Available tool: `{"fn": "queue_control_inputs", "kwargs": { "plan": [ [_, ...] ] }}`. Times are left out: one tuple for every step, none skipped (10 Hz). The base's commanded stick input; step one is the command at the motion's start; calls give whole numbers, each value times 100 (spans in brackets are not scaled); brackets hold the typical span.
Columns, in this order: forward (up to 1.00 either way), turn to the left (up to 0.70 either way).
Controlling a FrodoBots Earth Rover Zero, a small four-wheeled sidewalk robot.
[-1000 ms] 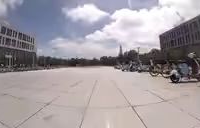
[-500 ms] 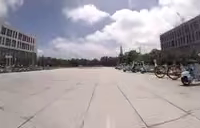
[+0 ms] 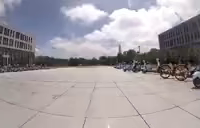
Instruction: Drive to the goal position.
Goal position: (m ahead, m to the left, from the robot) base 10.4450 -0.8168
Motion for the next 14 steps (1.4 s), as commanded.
{"fn": "queue_control_inputs", "kwargs": {
  "plan": [
    [100,0],
    [100,0],
    [100,0],
    [100,-1],
    [100,-8],
    [100,-1],
    [100,0],
    [100,0],
    [100,0],
    [100,0],
    [100,0],
    [100,0],
    [100,0],
    [100,0]
  ]
}}
